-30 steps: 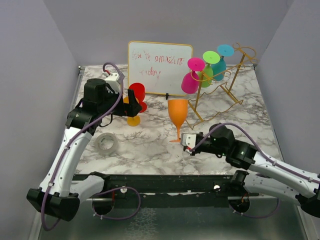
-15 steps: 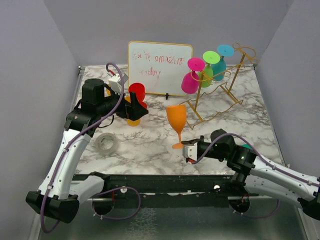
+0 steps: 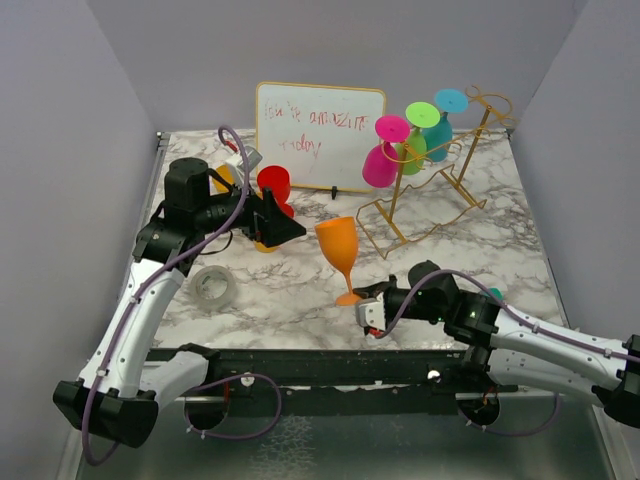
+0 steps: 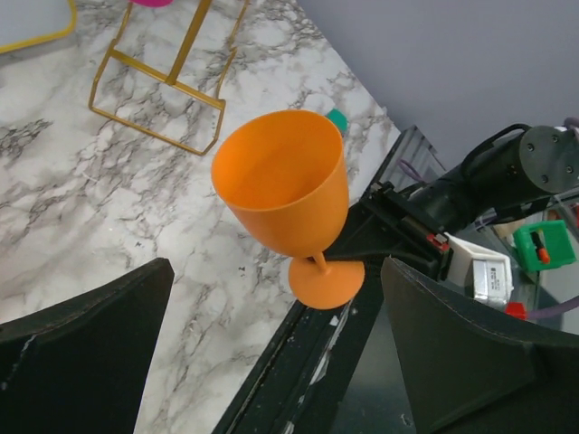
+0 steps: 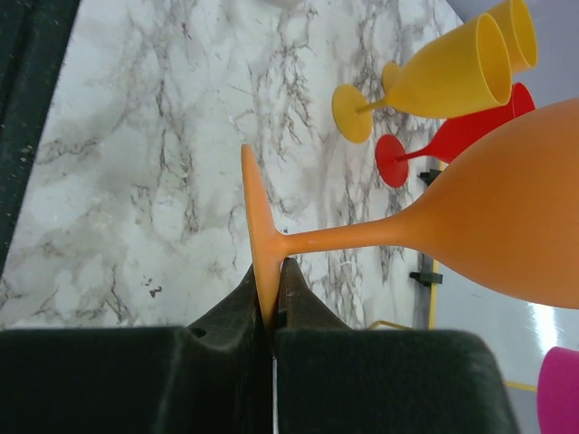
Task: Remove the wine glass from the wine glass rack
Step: Place the wine glass at the center of the board.
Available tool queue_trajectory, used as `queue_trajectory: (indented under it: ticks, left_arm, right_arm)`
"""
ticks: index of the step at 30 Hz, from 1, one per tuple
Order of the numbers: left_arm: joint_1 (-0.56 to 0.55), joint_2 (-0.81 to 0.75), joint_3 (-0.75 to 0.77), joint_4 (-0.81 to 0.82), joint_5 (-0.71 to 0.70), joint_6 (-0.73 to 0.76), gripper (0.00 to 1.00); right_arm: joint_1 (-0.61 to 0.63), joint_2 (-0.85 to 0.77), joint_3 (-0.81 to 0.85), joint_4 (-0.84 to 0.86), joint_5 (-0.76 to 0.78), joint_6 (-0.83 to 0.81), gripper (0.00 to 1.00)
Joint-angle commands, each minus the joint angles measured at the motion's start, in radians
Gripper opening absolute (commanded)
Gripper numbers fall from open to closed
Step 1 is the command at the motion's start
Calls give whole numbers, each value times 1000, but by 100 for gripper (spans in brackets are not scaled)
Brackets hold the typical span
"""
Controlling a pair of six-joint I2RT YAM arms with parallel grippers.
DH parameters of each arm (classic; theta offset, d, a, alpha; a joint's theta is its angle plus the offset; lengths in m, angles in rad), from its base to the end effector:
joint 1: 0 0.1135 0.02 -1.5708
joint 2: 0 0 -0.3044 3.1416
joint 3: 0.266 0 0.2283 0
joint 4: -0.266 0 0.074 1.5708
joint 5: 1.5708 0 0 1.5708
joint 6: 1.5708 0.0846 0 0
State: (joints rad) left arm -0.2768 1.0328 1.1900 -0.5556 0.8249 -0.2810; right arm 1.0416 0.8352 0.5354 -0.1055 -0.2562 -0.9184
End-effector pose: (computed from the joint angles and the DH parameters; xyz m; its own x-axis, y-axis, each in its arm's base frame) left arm 0.1690 -0.1126 0.4177 -0.5906 -0.0279 -0.8065 0.7004 0.4788 -0.5294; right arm 0.0760 0.1723 0.2700 0.6361 -0.4350 -0.6373 -0.7365 -0.0960 -0.6696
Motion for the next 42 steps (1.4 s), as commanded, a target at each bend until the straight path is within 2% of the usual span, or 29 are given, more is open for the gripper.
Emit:
queue_trajectory:
  ticks: [1,7,15,20,25,28,36,42]
  left_arm:
    - [-9,-2,-24,141,100,-100,99]
    - [-89,55,9,161,73,-99,96]
    - [-275,122,45,103,-79,-33,89]
    - [-357,182,109,39,-126,22,80]
    - [-378,213,153,0,-131,57,68]
    - [-378,214,171,-58,-146,100,59]
    - [-385,247,188,-140,-76,163,54]
    - [-394,251,209,-147,-64,177,34]
  right_arm:
    - [6,-5,-9,2,63,-77,1]
    - [20,16,8,-24,11,-114,1]
    - [31,29,14,-15,27,-137,1]
    - [32,25,17,-36,18,-139,1]
    - [33,18,16,-59,17,-137,1]
    - [33,0,9,-96,67,-170,1]
    - [33,-41,9,-135,100,-221,1]
    - [33,-10,29,-152,113,-242,1]
